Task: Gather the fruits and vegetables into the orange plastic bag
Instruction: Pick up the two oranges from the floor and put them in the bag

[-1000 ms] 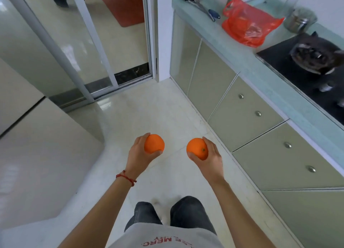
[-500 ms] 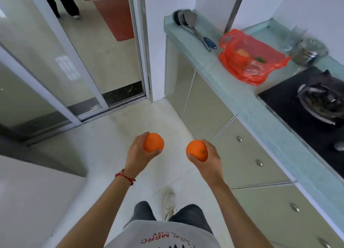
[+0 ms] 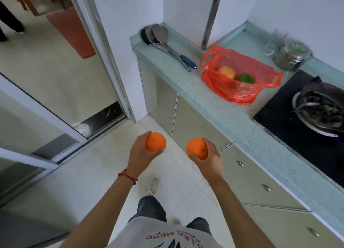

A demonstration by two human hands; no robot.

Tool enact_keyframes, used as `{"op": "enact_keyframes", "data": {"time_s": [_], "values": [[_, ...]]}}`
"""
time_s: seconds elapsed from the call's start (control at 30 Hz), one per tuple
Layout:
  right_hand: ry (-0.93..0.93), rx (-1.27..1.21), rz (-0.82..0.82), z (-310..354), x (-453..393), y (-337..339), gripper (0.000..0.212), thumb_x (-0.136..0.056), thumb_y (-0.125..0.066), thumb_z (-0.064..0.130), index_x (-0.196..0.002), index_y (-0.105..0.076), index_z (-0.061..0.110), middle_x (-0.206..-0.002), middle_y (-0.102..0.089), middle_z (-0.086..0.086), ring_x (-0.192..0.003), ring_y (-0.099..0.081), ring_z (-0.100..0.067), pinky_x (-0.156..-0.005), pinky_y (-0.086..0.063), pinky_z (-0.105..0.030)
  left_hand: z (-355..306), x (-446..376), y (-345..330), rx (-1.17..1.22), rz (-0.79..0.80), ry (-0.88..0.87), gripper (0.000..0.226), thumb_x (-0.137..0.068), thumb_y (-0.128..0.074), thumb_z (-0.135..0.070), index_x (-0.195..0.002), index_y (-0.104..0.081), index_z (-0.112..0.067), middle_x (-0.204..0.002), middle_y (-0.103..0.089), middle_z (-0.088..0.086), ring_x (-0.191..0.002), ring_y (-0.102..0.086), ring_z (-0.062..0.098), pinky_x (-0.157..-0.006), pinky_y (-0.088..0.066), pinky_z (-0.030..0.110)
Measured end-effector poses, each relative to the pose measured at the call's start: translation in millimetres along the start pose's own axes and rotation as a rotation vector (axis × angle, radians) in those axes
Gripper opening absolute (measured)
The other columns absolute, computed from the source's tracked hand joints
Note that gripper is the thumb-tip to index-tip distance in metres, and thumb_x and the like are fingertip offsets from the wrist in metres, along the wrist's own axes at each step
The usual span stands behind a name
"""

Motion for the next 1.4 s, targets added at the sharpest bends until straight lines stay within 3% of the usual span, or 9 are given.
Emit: {"op": "enact_keyframes", "data": {"time_s": [0.37,0.5,0.6,0.77,0.93,1.1,1.23,1.4], "values": [[-0.163,-0.081,-0.323,32.5,-53.1,11.8,0.070,-0.073,-0.075,0.033,-0.133,-0.041,0.021,-0.132,-0.049,-0.001,-0.106,-0.046,-0.011,-0.086,-0.036,-0.024,-71.1,-126.3,-5.6,-0.030,0.249,-0.299,0.073,-0.067,-0.079,-0.025,-0.129,-0.044,-0.010,-0.129,-0.050,0.014,-0.115,-0.050,0.029,-0.088,-0.036,0.027],[-0.213,-0.079,-0.414,25.8,-57.2,27.9,0.071,-0.072,-0.075,0.033,-0.133,-0.041,0.022,-0.134,-0.048,-0.001,-0.116,-0.048,-0.019,-0.087,-0.036,-0.024,-96.4,-140.9,-24.0,-0.008,0.346,-0.352,0.090,-0.053,-0.064,-0.057,-0.127,-0.046,-0.009,-0.126,-0.052,0.014,-0.112,-0.051,0.026,-0.089,-0.037,0.028],[-0.237,-0.063,-0.461,20.0,-62.7,40.8,0.070,-0.072,-0.075,0.033,-0.133,-0.041,0.023,-0.134,-0.048,-0.001,-0.115,-0.048,-0.019,-0.086,-0.035,-0.023,-109.2,-151.4,-39.9,-0.007,0.380,-0.378,0.090,-0.052,-0.065,-0.056,-0.127,-0.046,-0.011,-0.126,-0.053,0.014,-0.112,-0.051,0.026,-0.090,-0.037,0.028],[-0.244,-0.069,-0.514,13.2,-79.3,63.2,0.071,-0.071,-0.077,0.033,-0.132,-0.042,0.022,-0.132,-0.050,-0.002,-0.113,-0.050,-0.019,-0.086,-0.035,-0.023,-134.9,-166.2,-60.9,-0.013,0.390,-0.417,0.077,-0.062,-0.081,-0.029,-0.128,-0.046,-0.009,-0.128,-0.052,0.015,-0.115,-0.050,0.028,-0.090,-0.035,0.026],[-0.185,-0.085,-0.557,19.8,-108.3,95.2,0.070,-0.070,-0.077,0.032,-0.131,-0.044,0.019,-0.128,-0.052,-0.004,-0.109,-0.051,-0.019,-0.086,-0.038,-0.025,-171.9,-181.6,-70.2,0.024,0.348,-0.453,0.080,-0.056,-0.070,-0.041,-0.127,-0.047,-0.011,-0.126,-0.053,0.014,-0.112,-0.051,0.025,-0.088,-0.037,0.026],[-0.104,-0.098,-0.600,34.3,-138.7,131.4,0.070,-0.070,-0.077,0.034,-0.130,-0.045,0.017,-0.125,-0.052,-0.002,-0.101,-0.046,-0.008,-0.083,-0.038,-0.024,-211.9,-198.4,-75.9,0.065,0.303,-0.501,0.087,-0.054,-0.066,-0.056,-0.128,-0.047,-0.014,-0.126,-0.054,0.011,-0.112,-0.052,0.023,-0.091,-0.046,0.040],[-0.089,-0.098,-0.606,43.3,-166.4,154.3,0.073,-0.070,-0.076,0.038,-0.133,-0.043,0.019,-0.126,-0.052,-0.002,-0.103,-0.046,-0.009,-0.085,-0.038,-0.024,-241.6,-217.0,-83.6,0.068,0.289,-0.533,0.076,-0.064,-0.077,-0.039,-0.129,-0.046,-0.014,-0.127,-0.054,0.012,-0.108,-0.050,0.018,-0.091,-0.047,0.040],[-0.068,-0.103,-0.613,51.1,-205.3,169.8,0.074,-0.072,-0.075,0.038,-0.134,-0.040,0.021,-0.132,-0.050,-0.002,-0.112,-0.047,-0.012,-0.090,-0.039,-0.025,-272.1,-250.5,-99.6,0.030,0.307,-0.558,0.071,-0.070,-0.076,-0.032,-0.131,-0.044,-0.012,-0.129,-0.052,0.014,-0.116,-0.050,0.027,-0.095,-0.039,0.034]]}}
Point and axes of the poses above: each hand's wrist, its own x-axis away from the middle knuckle, its own y-axis out of the back of the hand, z = x × y, the point moved 4 cm from there along -x, towards the middle knuckle
